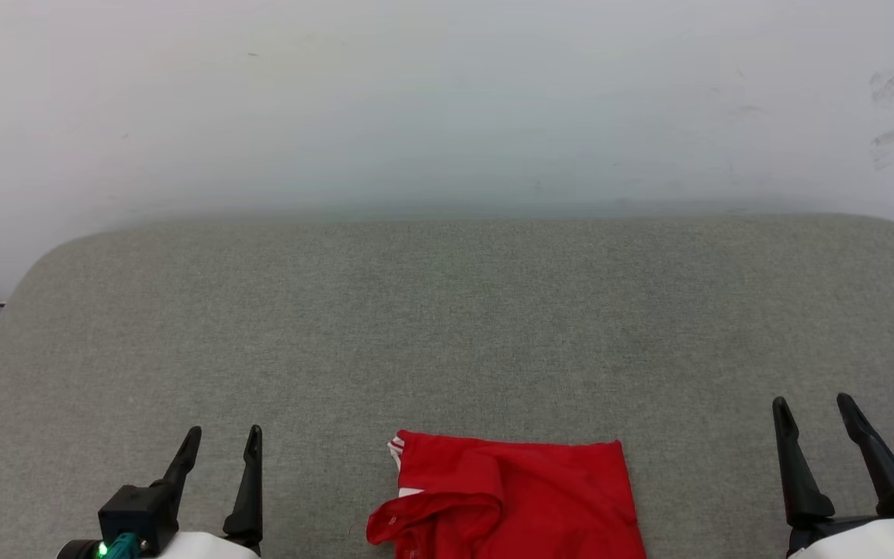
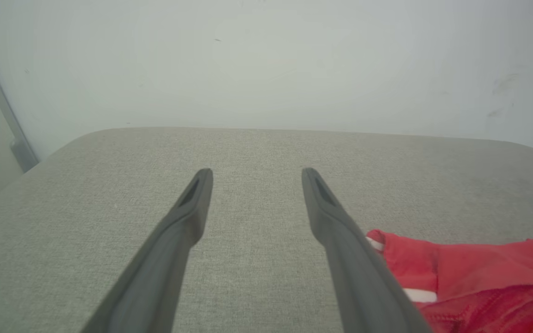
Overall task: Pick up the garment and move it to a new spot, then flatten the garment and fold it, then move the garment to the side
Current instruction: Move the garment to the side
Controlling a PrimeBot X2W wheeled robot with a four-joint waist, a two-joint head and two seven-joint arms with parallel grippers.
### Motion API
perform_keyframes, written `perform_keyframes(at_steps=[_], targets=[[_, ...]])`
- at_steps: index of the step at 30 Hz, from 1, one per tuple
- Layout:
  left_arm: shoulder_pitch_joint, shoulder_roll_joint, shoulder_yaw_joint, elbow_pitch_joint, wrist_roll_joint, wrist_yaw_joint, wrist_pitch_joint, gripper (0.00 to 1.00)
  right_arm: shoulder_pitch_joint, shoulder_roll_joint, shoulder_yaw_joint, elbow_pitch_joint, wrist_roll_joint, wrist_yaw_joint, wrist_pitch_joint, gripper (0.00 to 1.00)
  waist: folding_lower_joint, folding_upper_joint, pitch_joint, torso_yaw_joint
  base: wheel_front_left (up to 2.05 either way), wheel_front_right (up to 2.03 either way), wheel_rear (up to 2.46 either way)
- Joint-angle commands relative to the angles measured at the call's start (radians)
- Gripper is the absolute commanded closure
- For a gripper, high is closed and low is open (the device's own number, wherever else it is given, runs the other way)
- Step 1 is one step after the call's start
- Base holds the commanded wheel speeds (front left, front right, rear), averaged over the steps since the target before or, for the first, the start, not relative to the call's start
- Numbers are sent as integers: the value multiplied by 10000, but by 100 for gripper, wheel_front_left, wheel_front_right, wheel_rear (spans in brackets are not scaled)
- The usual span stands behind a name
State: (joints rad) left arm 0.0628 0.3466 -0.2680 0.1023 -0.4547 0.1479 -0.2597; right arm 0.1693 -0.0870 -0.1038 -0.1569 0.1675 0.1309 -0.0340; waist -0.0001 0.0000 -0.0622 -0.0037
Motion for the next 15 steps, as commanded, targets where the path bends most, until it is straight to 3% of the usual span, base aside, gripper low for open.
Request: perform_keyframes(at_steps=[1, 7, 10, 15], targets=[[-7, 50, 29, -2, -9, -33, -44, 0, 151, 68, -16, -47, 16, -7, 19, 0, 1, 0, 8, 19, 0, 0, 0], [-287, 38, 83, -72, 55, -63, -57, 0, 218, 203, -283, -85, 557, -7, 421, 0, 1, 0, 137, 154, 0, 0, 0], [-483, -7, 105, -158, 112, -101, -61, 0, 224, 248, -633, 216, 1646, -7, 1200, 0, 1, 0, 300, 277, 0, 0, 0], [-946, -45, 52, -203, 240, -228, -67, 0, 294, 62, -895, 755, 3312, -7, 3519, 0, 1, 0, 694, 543, 0, 0, 0]])
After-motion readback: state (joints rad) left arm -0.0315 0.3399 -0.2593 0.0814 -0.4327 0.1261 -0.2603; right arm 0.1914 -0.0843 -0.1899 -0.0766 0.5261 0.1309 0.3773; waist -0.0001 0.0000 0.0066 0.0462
